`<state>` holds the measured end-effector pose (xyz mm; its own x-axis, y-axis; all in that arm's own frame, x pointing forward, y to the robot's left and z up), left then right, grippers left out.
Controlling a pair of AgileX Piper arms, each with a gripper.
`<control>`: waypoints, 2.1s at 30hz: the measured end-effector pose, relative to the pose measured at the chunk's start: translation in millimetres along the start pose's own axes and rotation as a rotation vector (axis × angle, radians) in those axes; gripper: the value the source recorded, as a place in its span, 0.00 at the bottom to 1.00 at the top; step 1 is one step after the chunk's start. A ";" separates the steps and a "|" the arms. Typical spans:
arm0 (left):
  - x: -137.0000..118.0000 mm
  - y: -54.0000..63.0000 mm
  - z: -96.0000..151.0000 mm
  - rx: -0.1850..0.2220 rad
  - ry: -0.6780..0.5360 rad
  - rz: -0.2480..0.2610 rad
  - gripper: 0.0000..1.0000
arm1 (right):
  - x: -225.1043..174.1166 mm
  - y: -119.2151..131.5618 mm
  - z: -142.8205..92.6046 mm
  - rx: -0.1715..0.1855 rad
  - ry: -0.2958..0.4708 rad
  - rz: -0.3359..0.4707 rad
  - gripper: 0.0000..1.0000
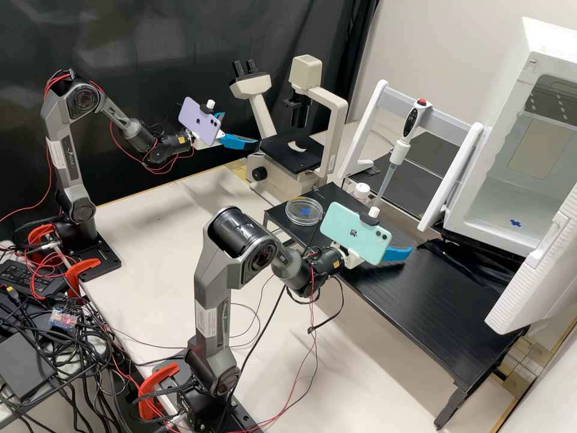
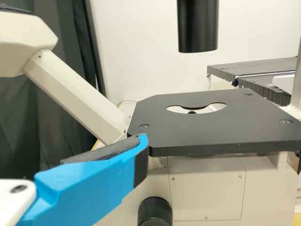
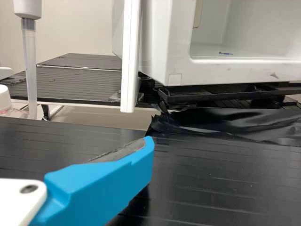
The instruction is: Move the petri dish to the incubator
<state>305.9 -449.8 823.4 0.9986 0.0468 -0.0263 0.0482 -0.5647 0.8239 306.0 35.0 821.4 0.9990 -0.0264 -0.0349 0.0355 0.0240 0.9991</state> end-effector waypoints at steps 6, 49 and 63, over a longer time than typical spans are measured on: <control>0.0 0.0 0.0 0.000 0.000 0.000 1.00 | 0.0 0.0 0.0 0.000 0.000 0.000 1.00; 0.0 0.0 0.0 0.000 0.000 0.000 1.00 | -62.2 -83.0 -48.8 0.050 0.394 -0.342 1.00; 0.0 0.0 0.0 0.000 0.000 0.000 1.00 | -58.6 -82.7 -44.0 0.002 0.360 -0.304 1.00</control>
<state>305.9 -449.8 823.4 0.9986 0.0468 -0.0263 0.0482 -0.5647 0.8239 245.7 78.6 739.7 0.8888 0.3164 -0.3315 0.3278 0.0666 0.9424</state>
